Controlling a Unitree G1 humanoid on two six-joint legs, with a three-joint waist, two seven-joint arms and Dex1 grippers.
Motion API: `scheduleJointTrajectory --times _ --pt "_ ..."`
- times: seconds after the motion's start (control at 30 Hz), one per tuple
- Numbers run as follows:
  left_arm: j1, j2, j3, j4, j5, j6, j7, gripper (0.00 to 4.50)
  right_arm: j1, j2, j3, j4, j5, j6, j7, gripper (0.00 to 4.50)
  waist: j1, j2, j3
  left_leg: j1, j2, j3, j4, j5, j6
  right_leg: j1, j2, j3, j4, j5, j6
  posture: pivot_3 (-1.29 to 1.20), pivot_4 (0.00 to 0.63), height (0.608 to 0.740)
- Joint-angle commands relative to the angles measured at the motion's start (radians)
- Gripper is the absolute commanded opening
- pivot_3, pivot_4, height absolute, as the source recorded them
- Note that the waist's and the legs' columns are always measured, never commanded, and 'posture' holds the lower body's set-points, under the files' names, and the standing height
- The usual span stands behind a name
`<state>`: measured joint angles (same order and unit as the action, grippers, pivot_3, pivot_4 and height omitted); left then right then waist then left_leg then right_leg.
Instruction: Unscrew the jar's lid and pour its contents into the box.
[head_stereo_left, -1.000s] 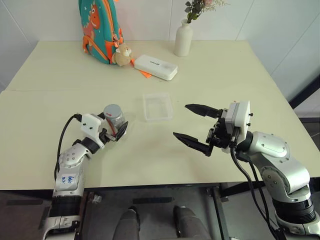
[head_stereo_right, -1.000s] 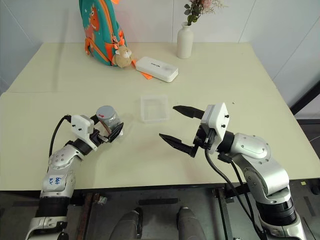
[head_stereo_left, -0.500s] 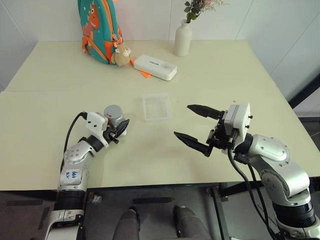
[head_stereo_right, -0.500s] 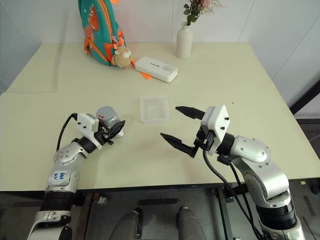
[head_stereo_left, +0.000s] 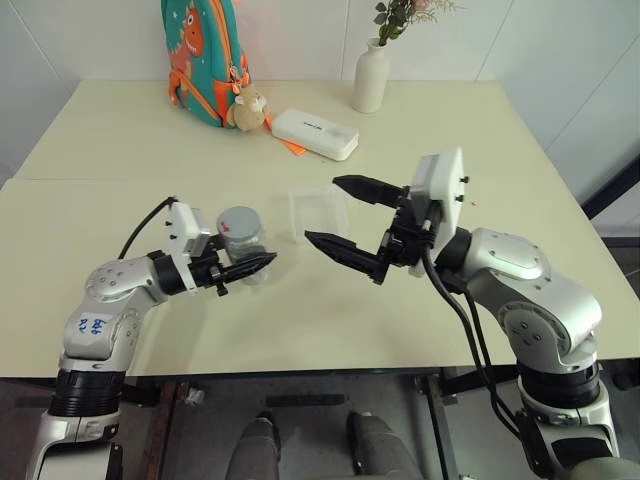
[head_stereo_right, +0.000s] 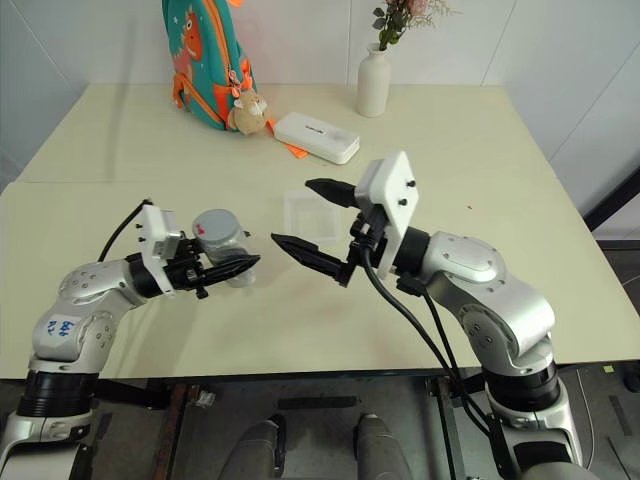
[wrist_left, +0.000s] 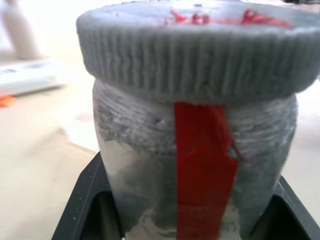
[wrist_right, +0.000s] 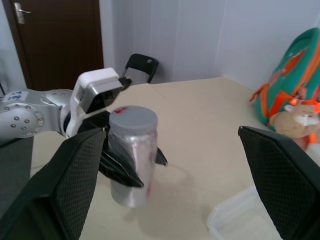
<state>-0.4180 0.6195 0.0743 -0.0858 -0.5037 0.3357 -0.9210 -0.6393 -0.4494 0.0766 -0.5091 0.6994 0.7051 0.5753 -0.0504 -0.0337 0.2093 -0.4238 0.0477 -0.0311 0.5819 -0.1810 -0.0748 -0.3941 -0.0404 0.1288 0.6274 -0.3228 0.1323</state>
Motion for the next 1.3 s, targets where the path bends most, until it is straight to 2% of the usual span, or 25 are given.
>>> scheduleJointTrajectory --times 0.03,0.1,0.33,0.87,0.97,1.1,1.23,1.3 --pt "-0.067 -0.037 -0.039 -0.025 0.013 0.013 0.014 2.04 -0.053 0.028 0.01 0.009 0.034 0.049 -0.008 4.5 -0.001 0.0 0.0 0.0 0.0 0.0 0.0 0.0 0.0 0.0 0.0 0.0 0.0 0.001 0.002 0.0 0.15 0.74" --pt "-0.079 -0.049 -0.064 -0.032 0.018 0.029 0.015 2.04 -0.079 0.053 0.041 0.021 0.017 0.072 -0.021 4.5 -0.007 0.0 0.0 0.0 0.0 0.0 -0.001 0.0 0.001 0.0 0.0 0.0 0.0 0.003 0.006 0.0 0.15 0.74" --pt "-0.089 -0.081 -0.085 -0.055 0.02 0.047 0.024 2.04 -0.131 0.137 0.099 0.089 -0.046 0.078 -0.057 4.5 -0.011 0.0 0.0 0.0 0.002 0.0 -0.003 0.0 0.0 -0.004 0.002 0.0 0.005 0.002 0.005 0.0 0.15 0.74" --pt "-0.085 -0.117 -0.087 -0.087 0.016 0.072 0.05 2.04 -0.146 0.181 0.115 0.161 -0.121 0.061 -0.019 4.5 -0.009 0.0 0.0 0.0 0.001 0.0 -0.002 0.0 0.0 -0.004 0.002 0.0 0.005 0.002 0.005 0.0 0.15 0.74" --pt "-0.089 -0.123 -0.085 -0.089 0.014 0.075 0.056 2.04 -0.136 0.186 0.107 0.159 -0.115 0.062 -0.015 3.85 -0.009 0.0 0.0 0.0 0.001 0.0 -0.002 0.0 0.0 -0.004 0.002 0.0 0.005 0.002 0.005 0.0 0.15 0.74" --pt "-0.091 -0.118 -0.081 -0.084 0.014 0.073 0.049 2.04 -0.13 0.184 0.102 0.152 -0.11 0.064 -0.005 2.64 -0.009 0.0 0.0 0.0 0.001 0.0 -0.002 0.0 0.0 -0.004 0.002 0.0 0.005 0.002 0.005 0.0 0.15 0.74" --pt "-0.099 -0.109 -0.076 -0.066 0.016 0.067 0.033 2.04 -0.133 0.175 0.091 0.152 -0.101 0.063 0.015 2.6 -0.009 0.0 0.0 0.0 0.001 0.0 -0.002 0.0 0.0 -0.004 0.002 0.0 0.004 0.002 0.005 0.0 0.15 0.74" --pt "-0.111 -0.1 -0.071 -0.046 0.002 0.054 -0.009 2.04 -0.138 0.135 0.092 0.154 -0.09 0.046 0.092 2.6 -0.008 0.0 0.0 0.0 0.001 0.0 -0.002 0.0 0.0 -0.004 0.002 0.0 0.004 0.002 0.005 0.0 0.15 0.74"
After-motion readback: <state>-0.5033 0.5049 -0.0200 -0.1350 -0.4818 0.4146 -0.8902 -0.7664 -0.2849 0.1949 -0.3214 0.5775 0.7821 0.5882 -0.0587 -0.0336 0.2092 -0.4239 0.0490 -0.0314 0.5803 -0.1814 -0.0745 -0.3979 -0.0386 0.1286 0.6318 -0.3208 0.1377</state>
